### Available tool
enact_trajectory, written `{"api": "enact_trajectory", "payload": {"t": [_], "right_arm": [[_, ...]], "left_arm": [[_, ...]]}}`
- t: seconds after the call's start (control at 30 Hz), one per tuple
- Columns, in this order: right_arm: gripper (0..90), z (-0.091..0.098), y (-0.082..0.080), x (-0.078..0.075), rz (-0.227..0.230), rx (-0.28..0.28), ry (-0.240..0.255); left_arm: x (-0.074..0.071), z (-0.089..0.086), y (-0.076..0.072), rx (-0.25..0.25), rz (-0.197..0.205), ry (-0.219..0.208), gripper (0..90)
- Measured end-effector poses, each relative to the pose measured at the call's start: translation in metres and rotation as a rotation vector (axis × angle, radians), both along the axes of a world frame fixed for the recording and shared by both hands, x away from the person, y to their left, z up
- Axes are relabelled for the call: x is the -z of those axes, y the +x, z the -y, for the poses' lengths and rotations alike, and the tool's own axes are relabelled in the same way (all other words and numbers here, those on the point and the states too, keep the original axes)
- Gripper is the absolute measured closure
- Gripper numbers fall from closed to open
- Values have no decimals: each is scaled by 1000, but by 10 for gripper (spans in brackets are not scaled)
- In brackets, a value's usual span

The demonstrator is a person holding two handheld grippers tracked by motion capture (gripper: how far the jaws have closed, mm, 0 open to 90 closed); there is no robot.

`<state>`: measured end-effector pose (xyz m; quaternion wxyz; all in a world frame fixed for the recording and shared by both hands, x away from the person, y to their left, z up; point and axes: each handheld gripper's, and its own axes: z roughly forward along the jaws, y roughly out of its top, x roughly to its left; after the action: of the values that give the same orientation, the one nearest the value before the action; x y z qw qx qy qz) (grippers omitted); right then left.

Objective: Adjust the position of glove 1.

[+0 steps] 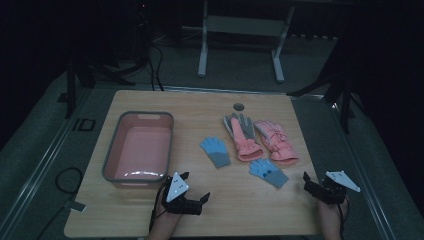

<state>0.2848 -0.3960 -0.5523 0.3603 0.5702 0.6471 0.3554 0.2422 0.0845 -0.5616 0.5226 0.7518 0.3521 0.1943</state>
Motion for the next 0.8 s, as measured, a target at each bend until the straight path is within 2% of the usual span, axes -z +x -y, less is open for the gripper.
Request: {"api": "enact_trajectory", "payload": {"t": [0.1, 0.17, 0.23, 0.33, 0.37, 0.4, 0.47, 0.57, 0.67, 0.7, 0.73, 0.8], "right_arm": [[127, 0, -1, 0, -14, 3, 9], [121, 1, -2, -1, -67, 2, 23], [112, 1, -2, -2, -138, -8, 34], [112, 0, -3, -4, -144, -16, 43], [135, -1, -2, -12, -215, -45, 14], [135, 1, 0, -17, -235, -81, 64], [139, 4, 2, -26, -228, -106, 139], [138, -2, 9, -41, -214, -124, 107], [125, -12, 15, -60, -170, -180, 107], [125, -16, 17, -66, -159, -201, 87], [124, -20, 19, -71, -160, -216, 72], [130, -26, 24, -79, -161, -243, 81]], "left_arm": [[0, 0, 0, 1, 2, 1, 9], [0, 1, 0, 5, 6, 10, 9], [0, 2, 0, 8, 8, 14, 9], [0, 2, -1, 9, 12, 15, 9], [0, 2, -1, 10, 13, 14, 9], [0, 2, -1, 10, 13, 15, 9], [0, 2, -1, 11, 13, 14, 9], [0, 2, -1, 12, 17, 17, 9], [0, 2, -1, 16, 22, 20, 9], [0, 2, -1, 16, 22, 21, 9], [0, 2, -1, 16, 21, 22, 9], [0, 2, -1, 17, 22, 22, 9]]}}
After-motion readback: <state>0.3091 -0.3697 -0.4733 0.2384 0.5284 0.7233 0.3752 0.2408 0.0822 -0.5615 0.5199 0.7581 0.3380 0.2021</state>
